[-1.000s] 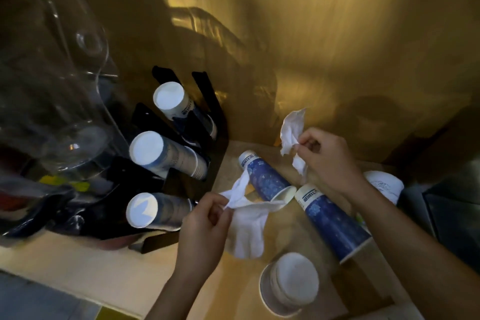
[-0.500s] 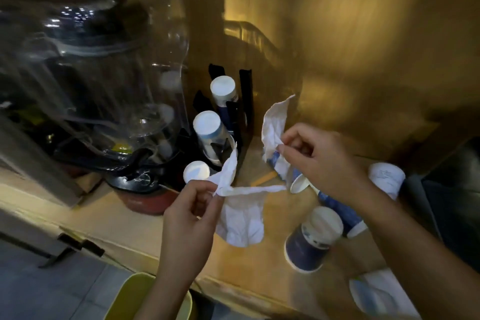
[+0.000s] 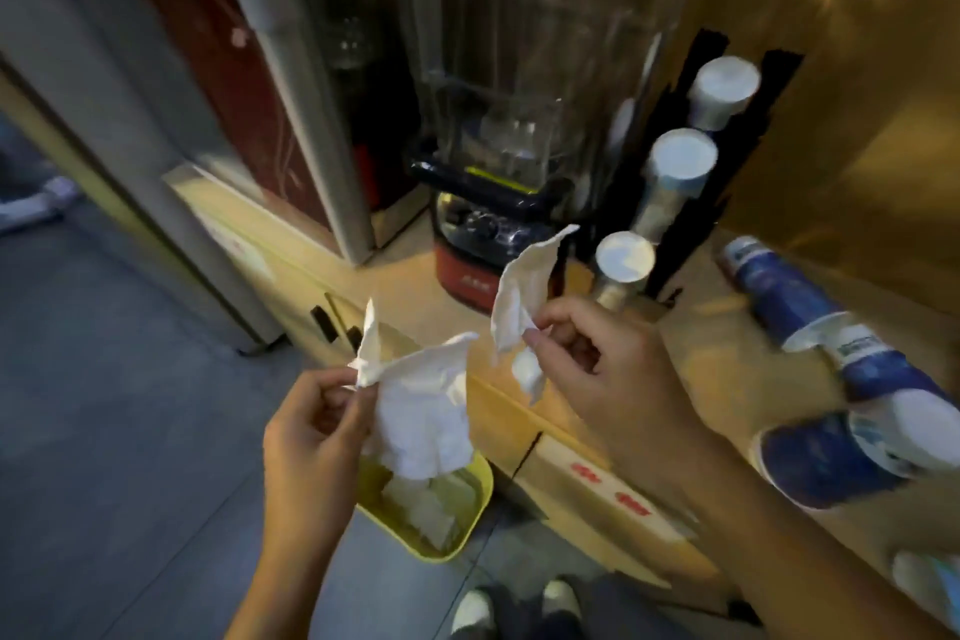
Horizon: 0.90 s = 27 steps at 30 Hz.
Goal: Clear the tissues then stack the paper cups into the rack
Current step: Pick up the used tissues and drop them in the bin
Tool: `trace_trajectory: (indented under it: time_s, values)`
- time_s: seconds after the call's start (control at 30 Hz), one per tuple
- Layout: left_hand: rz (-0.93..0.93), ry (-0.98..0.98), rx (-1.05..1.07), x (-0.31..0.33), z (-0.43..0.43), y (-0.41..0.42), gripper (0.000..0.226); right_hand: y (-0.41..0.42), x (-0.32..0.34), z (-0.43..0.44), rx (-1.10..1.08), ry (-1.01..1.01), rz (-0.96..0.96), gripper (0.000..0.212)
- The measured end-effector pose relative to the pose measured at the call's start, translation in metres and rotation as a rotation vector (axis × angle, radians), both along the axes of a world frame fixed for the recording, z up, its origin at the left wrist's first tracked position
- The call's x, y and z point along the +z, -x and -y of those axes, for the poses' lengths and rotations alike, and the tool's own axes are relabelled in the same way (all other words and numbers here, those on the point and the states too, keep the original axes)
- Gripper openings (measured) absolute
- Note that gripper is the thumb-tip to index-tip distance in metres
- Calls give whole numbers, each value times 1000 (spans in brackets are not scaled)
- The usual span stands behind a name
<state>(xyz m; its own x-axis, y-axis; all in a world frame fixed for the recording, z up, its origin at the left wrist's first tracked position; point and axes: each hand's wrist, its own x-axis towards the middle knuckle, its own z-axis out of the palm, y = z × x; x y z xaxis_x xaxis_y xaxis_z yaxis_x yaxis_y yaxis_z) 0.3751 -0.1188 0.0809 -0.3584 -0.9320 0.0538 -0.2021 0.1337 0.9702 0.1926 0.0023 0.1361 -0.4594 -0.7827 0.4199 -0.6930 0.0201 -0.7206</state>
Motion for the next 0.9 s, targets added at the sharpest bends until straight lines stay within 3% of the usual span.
trace_trajectory:
  time_s: [0.1,0.27,0.4,0.5,0.63,0.73,0.8,0.87,0.9]
  values:
    - [9,-165,80,-41,8,-19,16,-20,-51,25,74,-101,65,5]
    - [-23,-634,219,-138,22,-35,18,-44,-172,61,53,-305,241,11]
    - [27,-833,306,-232,35,-39,19,-53,-277,91,17,-556,409,14]
    - [151,-838,319,-303,43,-33,19,-53,-351,102,-9,-694,460,7]
    - [450,-744,267,-391,44,-21,14,-58,-444,106,-16,-819,467,30]
    - [680,-715,203,-445,38,-19,15,-58,-503,100,1,-974,502,36]
    - [780,-737,139,-470,33,-19,20,-54,-533,95,0,-1023,535,30]
    - [828,-771,-5,-488,31,-17,31,-53,-554,91,61,-1122,567,6]
    - [827,-778,-93,-493,30,-16,37,-52,-561,90,105,-1191,586,19]
